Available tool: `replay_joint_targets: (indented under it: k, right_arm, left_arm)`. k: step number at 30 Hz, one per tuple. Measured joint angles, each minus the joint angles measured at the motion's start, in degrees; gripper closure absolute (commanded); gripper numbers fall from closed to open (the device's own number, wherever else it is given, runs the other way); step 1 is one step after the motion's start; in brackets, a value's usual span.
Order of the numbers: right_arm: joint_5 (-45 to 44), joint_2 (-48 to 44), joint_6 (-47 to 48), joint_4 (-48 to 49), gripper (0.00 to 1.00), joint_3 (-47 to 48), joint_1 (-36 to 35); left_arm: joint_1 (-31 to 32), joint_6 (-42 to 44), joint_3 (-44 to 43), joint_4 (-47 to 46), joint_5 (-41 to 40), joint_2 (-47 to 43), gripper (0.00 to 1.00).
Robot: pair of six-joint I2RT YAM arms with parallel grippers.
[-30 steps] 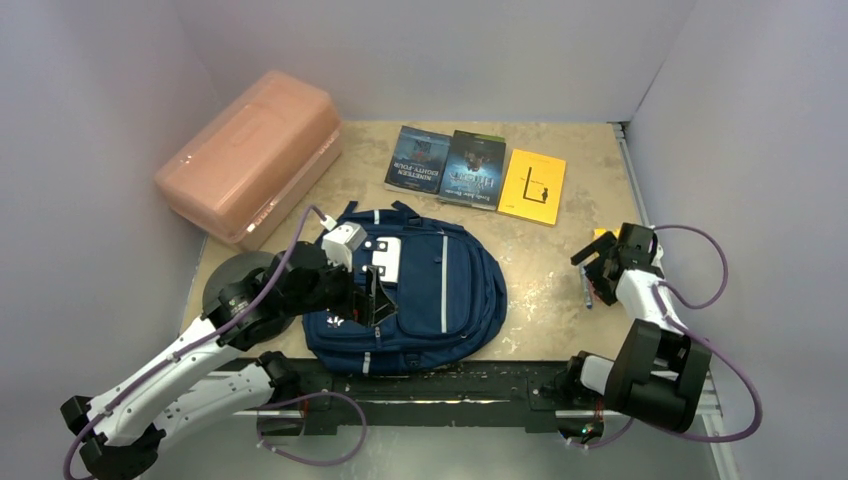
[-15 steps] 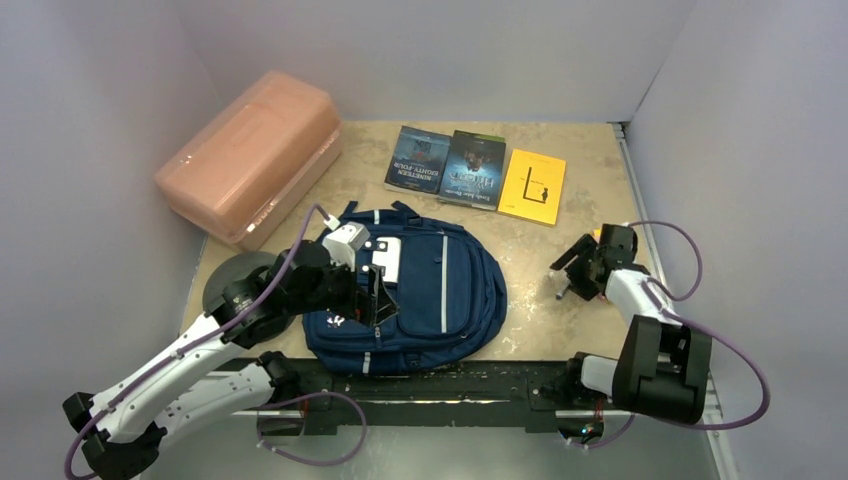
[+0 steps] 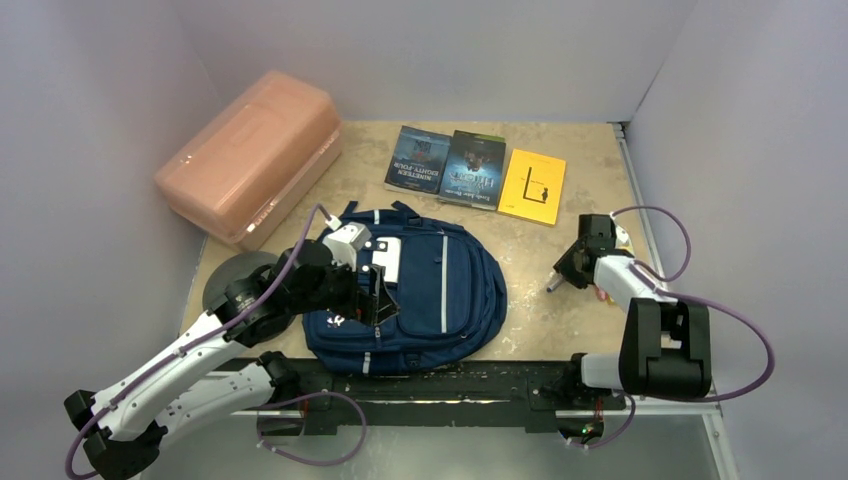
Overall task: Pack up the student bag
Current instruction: Pick up the stationery from the center of the board.
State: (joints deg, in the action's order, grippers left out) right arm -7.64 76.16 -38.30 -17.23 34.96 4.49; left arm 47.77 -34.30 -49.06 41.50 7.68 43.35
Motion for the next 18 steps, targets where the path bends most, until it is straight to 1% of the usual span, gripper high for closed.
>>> replay_joint_targets:
  k: [2,4,6,7,11,14,18]
  right_arm:
    - [-2.3,0.4,-0.1,-0.4,0.75,0.2,-1.2]
    - [-4.0,0.7,-0.2,-1.0,0.87,0.5,-2.8]
    - [-5.3,1.2,-0.1,-1.6,0.97,1.0,-3.8]
    - [-5.6,1.5,-0.1,-1.6,1.0,1.3,-4.4]
    - [-6.6,1.8,0.5,-1.7,1.0,1.6,-5.9]
    - [-6.6,0.7,2.0,-1.8,1.0,1.6,-7.9]
    - [-4.5,-5.9,7.0,-1.7,1.0,2.4,-13.6]
  left_arm:
    - [0.0,-0.1,0.0,0.1,-0.1,0.0,0.07]
    - [0.0,-0.2,0.0,0.2,-0.3,-0.2,0.07]
    - [0.0,-0.5,-0.3,0.5,-0.7,-0.2,0.06]
    - [0.0,-0.6,-0.6,0.9,-0.9,-0.2,0.06]
    - [0.0,-0.7,-3.0,2.7,-2.4,-0.2,0.06]
    - [0.0,-1.7,-4.9,4.0,-3.8,-0.1,0.02]
    - [-0.4,-5.7,-5.4,4.2,-4.1,-0.7,0.01]
